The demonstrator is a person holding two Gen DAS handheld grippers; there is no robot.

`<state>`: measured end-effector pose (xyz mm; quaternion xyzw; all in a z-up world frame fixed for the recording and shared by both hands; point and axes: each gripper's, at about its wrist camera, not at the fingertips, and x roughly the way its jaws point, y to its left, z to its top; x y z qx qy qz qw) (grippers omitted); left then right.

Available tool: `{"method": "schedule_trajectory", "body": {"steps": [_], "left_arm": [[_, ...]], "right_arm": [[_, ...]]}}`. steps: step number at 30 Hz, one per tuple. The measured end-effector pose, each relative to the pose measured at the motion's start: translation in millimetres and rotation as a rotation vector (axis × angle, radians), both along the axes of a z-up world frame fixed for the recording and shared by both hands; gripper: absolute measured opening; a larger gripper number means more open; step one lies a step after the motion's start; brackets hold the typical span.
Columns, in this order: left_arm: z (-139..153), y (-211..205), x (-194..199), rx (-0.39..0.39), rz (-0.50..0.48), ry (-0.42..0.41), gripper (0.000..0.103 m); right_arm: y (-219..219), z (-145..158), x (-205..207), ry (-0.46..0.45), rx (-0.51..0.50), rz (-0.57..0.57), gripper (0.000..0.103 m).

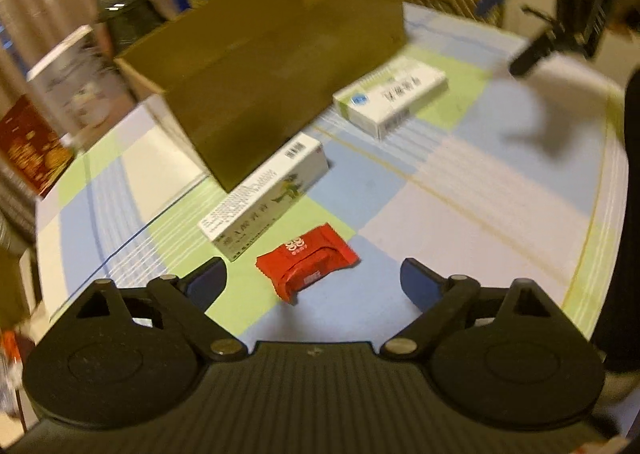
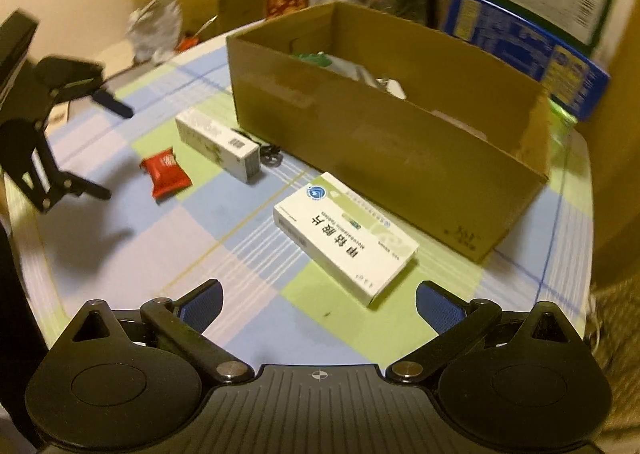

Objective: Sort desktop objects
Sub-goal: 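Reach the left gripper to the red candy packet while the right reaches the white Mecobalamin box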

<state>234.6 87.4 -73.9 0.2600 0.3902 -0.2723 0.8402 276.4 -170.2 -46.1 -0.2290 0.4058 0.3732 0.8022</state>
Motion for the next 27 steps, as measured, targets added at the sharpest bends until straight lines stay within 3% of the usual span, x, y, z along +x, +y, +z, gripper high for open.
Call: {"method": "schedule_trajectory", "body": {"steps": [6, 9, 14, 18, 20, 22, 27], "left_arm": [[-21.6, 0.1, 25.4, 0.047, -0.102, 0.047, 0.086], [-28.6, -1.0, 36.3, 0.059, -0.142, 0.072, 0.075], [-38.4, -0.8, 50.5, 0.056, -0.182, 0.106, 0.070], [-41.6, 3.2, 60.6, -0.004, -0.193, 0.128, 0.060], [-42.9, 4.8, 65.2, -0.041, -0.178, 0.146, 0.046], [-44.5, 3.4, 67.9, -0.072, -0.154, 0.157, 0.040], [-49.4, -8.2, 61.2, -0.116, -0.131, 0.158, 0.039]], "right_arm": [[10.3, -18.5, 27.9, 0.010, -0.034, 0.096, 0.099], [15.6, -28.3, 40.1, 0.018, -0.051, 0.137, 0.093], [23.4, -43.6, 57.6, 0.001, -0.085, 0.182, 0.092], [30.1, -55.3, 70.9, 0.000, -0.111, 0.206, 0.092], [33.0, -60.5, 76.8, 0.008, -0.120, 0.213, 0.092], [35.0, -64.6, 82.3, 0.016, -0.118, 0.210, 0.092], [39.8, -71.1, 88.2, 0.043, -0.126, 0.200, 0.092]]}}
